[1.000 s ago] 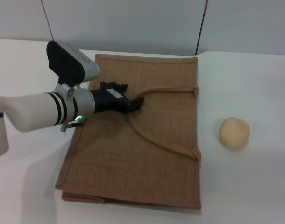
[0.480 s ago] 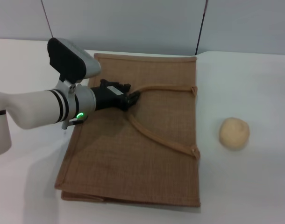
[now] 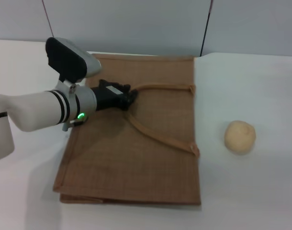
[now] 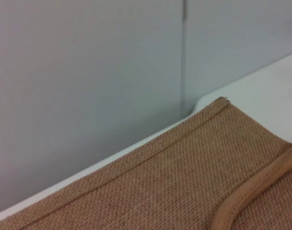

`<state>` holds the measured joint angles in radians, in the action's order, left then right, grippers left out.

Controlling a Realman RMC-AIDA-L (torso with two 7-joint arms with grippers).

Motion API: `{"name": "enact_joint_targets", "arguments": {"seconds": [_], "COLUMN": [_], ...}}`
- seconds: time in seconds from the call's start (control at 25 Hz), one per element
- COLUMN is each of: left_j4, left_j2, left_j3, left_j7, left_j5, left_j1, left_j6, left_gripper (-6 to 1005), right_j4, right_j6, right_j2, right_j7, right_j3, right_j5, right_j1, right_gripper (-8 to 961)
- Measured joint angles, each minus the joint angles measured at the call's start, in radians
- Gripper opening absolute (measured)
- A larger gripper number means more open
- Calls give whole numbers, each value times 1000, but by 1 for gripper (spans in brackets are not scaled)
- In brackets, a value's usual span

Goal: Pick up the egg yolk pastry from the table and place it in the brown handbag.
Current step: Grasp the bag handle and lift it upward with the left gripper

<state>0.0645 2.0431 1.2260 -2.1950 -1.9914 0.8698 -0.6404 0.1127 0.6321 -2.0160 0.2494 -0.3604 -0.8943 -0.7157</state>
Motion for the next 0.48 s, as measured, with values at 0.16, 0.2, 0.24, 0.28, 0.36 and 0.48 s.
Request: {"name": "enact_joint_targets", "arguments": {"seconds": [0.16, 0.2, 0.24, 0.28, 0.36, 0.48], "left_j4": [3, 3, 4, 5, 6, 15], "left_j2": [1, 1, 1, 0, -2, -5], "left_j3": [0, 1, 3, 3, 4, 4], "left_j7": [1, 1, 1, 1, 1, 1], "left_j5": [-41, -41, -41, -40, -40, -40], "left_j1": [5, 7, 11, 16, 25, 41], "left_j6": [35, 36, 37, 37, 38, 34], "left_gripper": [248, 234, 221, 207, 180, 140], "right_j4": [1, 1, 1, 1, 0, 0], "right_j6": [-4, -4, -4, -4, -5, -9], "right_j2": [-1, -1, -1, -1, -1, -1], "right_j7": [-1, -1, -1, 0, -1, -1], "right_j3": [-2, -3, -3, -4, -4, -5], "right_j5": [0, -2, -2, -4, -5, -7], "right_j1": [-2, -2, -2, -2, -2, 2], "right_gripper": [895, 895, 895, 895, 895, 895]}}
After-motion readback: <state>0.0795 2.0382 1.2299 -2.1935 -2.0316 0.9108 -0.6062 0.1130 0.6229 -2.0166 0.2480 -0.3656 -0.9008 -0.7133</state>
